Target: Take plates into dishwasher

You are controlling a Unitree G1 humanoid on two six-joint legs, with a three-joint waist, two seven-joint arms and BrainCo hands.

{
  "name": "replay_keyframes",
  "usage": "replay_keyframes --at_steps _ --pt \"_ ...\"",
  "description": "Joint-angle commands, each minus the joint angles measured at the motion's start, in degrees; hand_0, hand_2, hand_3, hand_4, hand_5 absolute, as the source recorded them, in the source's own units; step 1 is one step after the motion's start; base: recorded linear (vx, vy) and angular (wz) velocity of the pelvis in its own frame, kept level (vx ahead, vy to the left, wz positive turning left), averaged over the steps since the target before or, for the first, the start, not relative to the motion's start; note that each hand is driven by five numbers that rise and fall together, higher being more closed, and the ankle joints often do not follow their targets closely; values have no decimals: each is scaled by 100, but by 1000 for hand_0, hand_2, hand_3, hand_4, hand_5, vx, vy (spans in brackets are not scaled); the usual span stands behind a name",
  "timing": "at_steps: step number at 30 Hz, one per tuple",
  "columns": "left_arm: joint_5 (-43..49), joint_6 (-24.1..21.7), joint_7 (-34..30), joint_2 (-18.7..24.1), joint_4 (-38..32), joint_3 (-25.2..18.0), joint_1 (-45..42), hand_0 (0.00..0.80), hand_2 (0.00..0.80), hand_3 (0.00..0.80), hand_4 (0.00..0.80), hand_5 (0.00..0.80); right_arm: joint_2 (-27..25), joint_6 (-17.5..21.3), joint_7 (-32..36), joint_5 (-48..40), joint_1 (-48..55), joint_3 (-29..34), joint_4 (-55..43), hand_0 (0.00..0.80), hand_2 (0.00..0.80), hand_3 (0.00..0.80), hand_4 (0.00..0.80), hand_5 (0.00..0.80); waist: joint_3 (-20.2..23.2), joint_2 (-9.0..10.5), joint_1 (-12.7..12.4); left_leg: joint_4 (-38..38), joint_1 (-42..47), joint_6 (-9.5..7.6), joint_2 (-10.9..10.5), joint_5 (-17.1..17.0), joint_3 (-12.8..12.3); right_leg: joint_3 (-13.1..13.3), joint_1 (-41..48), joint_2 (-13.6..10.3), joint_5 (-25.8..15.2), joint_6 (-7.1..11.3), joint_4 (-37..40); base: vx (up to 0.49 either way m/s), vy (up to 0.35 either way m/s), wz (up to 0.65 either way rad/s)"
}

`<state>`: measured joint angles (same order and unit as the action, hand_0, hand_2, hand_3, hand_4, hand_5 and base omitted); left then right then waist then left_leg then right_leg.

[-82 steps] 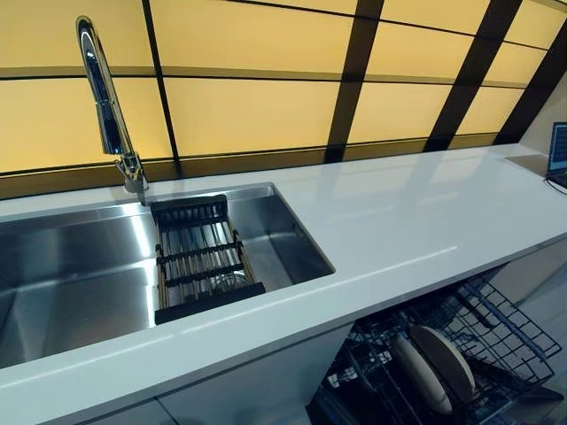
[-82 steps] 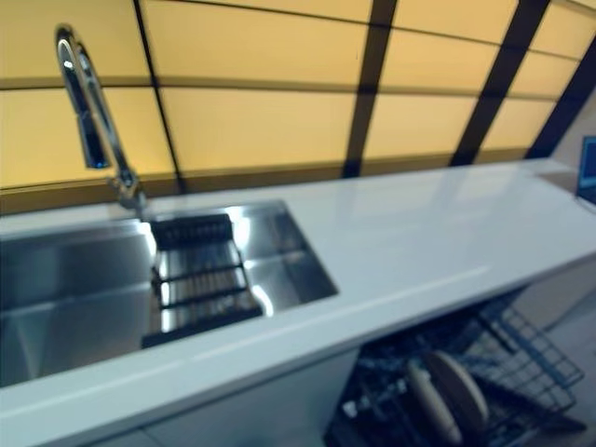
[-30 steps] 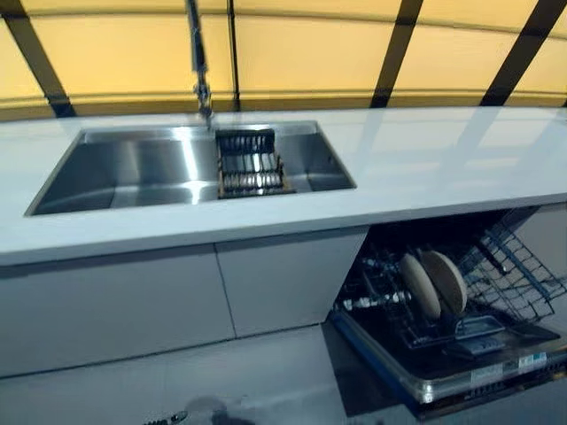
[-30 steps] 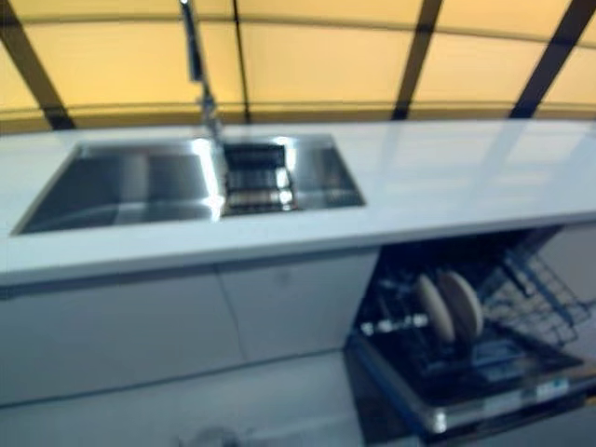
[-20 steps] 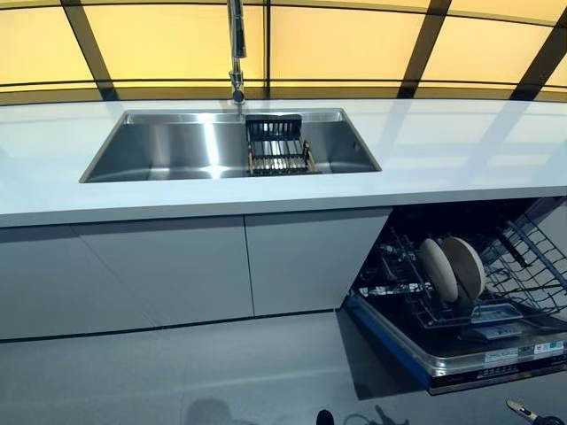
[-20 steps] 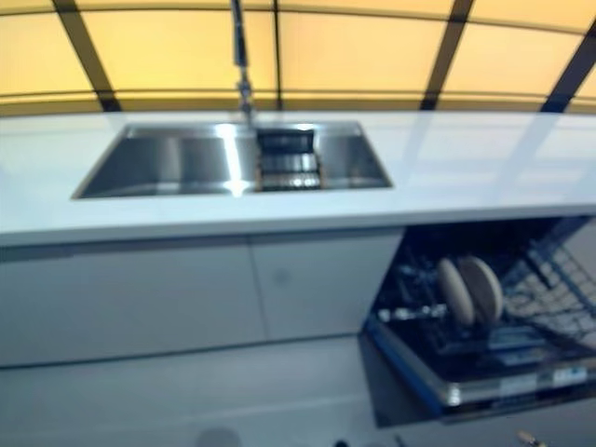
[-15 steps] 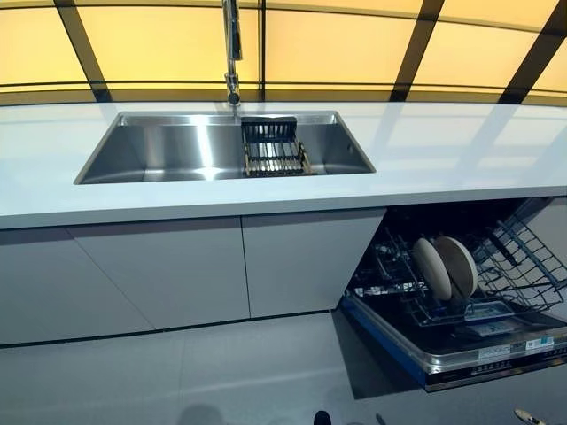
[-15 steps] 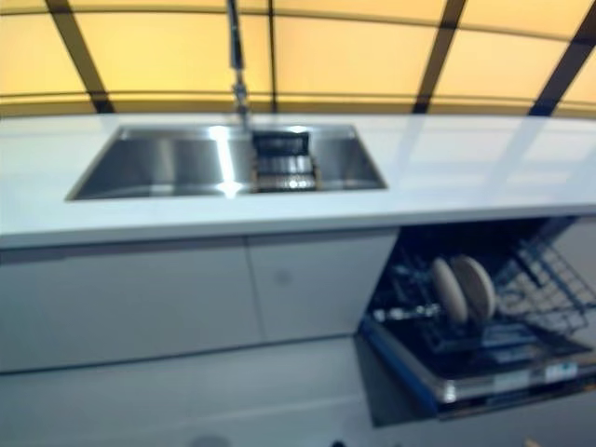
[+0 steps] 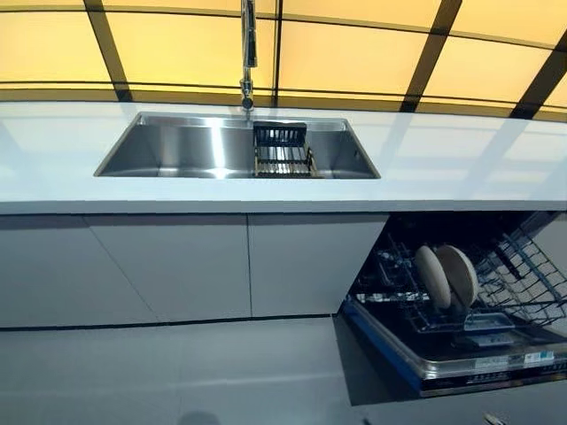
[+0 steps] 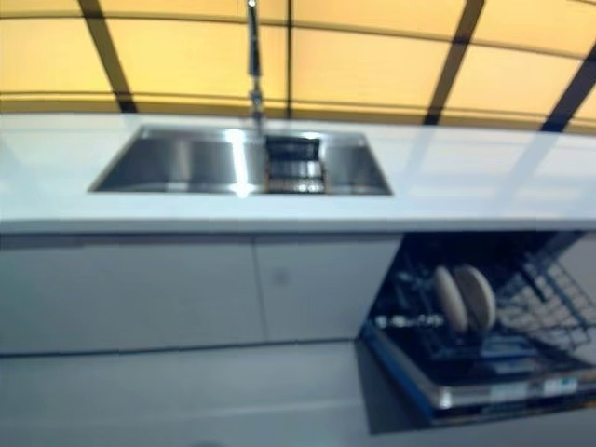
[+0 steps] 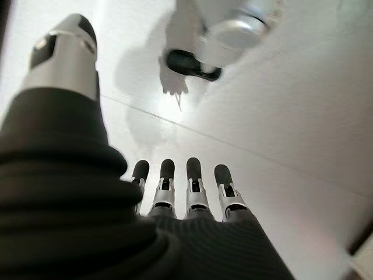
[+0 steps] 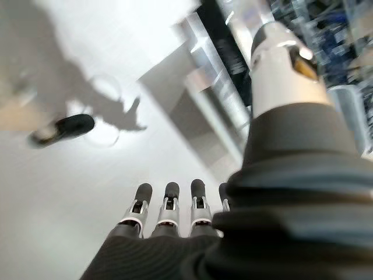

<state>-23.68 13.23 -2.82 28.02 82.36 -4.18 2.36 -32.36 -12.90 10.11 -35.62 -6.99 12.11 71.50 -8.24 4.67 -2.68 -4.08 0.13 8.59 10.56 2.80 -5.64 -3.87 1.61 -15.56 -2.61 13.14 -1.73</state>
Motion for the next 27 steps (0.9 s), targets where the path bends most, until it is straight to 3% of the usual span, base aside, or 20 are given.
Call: replay_keyframes --at_steps 1,5,6,10,12,14,17,19,20,27 --pt "-728 -75 39 42 117 -336 317 0 0 0 0 0 49 502 -44 -985 40 -59 -133 0 0 0 0 0 -169 45 62 -535 -705 -501 -30 2 356 70 -169 -125 -350 -118 -3 -322 -398 -15" --pt "-910 -151 -69 -291 -62 -233 399 0 0 0 0 0 321 1101 262 -1601 34 90 -364 0 0 0 0 0 -241 -129 126 37 -692 -325 93 -507 337 -22 -85 204 33 -156 41 -187 -173 1" --pt "-905 -236 -87 -477 -111 -92 409 0 0 0 0 0 380 1255 334 -1755 31 141 -436 0 0 0 0 0 -245 -222 116 318 -736 -267 114 -750 309 -68 67 361 261 -258 25 -110 -147 16" --pt "-1135 -397 -57 -713 -161 96 284 0 0 0 0 0 452 1288 395 -1755 -24 195 -277 0 0 0 0 0 -253 -411 10 736 -983 -125 180 -1255 271 -221 355 750 653 -569 -40 -34 -166 29" --pt "-1178 -422 -62 -804 -196 91 180 0 0 0 0 0 427 1267 370 -1622 -50 180 -170 0 0 0 0 0 -258 -454 -52 794 -1088 -71 138 -1423 384 -232 469 905 634 -668 89 24 -152 23" --pt "-1063 -433 -44 -894 -213 45 67 0 0 0 0 0 404 1243 269 -1594 -40 194 -75 0 0 0 0 0 -268 -453 -76 556 -1144 -151 -12 -1312 354 -202 557 984 617 -752 127 -36 -136 16" --pt "-924 -429 -78 -893 -236 13 46 0 0 0 0 0 319 1158 153 -1601 -118 194 -30 0 0 0 0 0 -284 -313 10 -488 -1029 -390 -346 -509 298 -336 317 710 403 -725 92 -171 -61 17" --pt "-924 -409 -19 -893 -286 73 66 0 0 0 0 0 298 1217 232 -1779 -143 169 23 0 0 0 0 0 -266 -445 97 157 -574 -400 -305 -683 119 -504 117 752 361 -692 -31 -106 45 23" --pt "-881 -470 29 -913 -282 121 59 0 0 0 0 0 365 1321 264 -1921 -106 186 11 0 0 0 0 0 -272 -482 119 370 -459 -393 -340 -758 148 -530 52 781 343 -701 -86 -34 13 32" --pt "-843 -701 -26 -852 -383 156 35 0 0 0 0 0 444 1071 410 -2228 9 348 63 0 0 0 0 0 -357 -535 153 445 -293 -435 -489 -675 326 -684 -55 852 303 -799 -122 -48 -18 11"
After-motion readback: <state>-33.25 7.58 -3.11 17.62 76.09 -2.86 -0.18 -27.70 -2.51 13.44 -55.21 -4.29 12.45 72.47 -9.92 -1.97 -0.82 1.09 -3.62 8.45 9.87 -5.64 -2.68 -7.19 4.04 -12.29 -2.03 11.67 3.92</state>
